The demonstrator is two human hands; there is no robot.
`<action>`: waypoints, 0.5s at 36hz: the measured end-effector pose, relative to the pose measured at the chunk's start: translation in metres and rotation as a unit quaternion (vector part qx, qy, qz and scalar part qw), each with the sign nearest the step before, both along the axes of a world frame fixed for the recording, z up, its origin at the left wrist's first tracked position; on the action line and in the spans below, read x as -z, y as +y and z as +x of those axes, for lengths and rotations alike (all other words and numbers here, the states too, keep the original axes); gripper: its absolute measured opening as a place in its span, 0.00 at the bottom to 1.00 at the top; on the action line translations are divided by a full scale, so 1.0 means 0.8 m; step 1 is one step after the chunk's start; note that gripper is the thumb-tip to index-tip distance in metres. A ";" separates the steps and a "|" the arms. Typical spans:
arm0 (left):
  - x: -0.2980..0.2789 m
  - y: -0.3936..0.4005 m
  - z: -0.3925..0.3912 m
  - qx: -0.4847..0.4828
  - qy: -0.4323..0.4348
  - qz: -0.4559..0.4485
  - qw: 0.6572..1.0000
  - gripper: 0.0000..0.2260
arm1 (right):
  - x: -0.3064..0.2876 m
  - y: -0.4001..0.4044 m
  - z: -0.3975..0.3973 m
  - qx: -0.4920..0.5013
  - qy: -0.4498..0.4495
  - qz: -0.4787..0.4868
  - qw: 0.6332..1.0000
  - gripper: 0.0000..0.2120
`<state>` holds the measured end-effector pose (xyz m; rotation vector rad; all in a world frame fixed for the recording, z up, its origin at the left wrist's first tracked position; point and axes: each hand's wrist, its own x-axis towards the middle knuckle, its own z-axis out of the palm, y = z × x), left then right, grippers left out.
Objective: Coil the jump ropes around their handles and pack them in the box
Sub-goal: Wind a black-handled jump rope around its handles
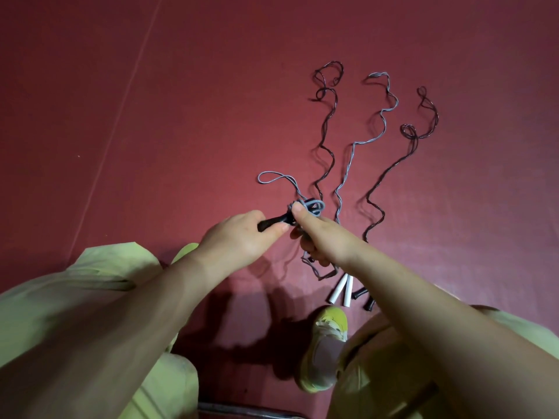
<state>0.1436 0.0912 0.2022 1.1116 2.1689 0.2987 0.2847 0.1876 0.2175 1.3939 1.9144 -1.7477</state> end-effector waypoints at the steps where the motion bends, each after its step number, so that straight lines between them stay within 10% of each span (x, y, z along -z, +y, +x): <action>1: -0.002 0.001 0.001 -0.003 0.000 0.004 1.000 0.21 | 0.000 0.000 -0.001 0.009 0.003 -0.003 1.000 0.30; 12: -0.018 0.000 0.004 -0.008 -0.054 0.057 0.997 0.19 | -0.006 0.003 -0.007 0.118 0.077 -0.062 0.988 0.18; 18: -0.031 0.002 0.004 -0.050 -0.376 0.021 0.925 0.10 | -0.006 0.004 -0.007 0.121 0.153 -0.071 0.978 0.13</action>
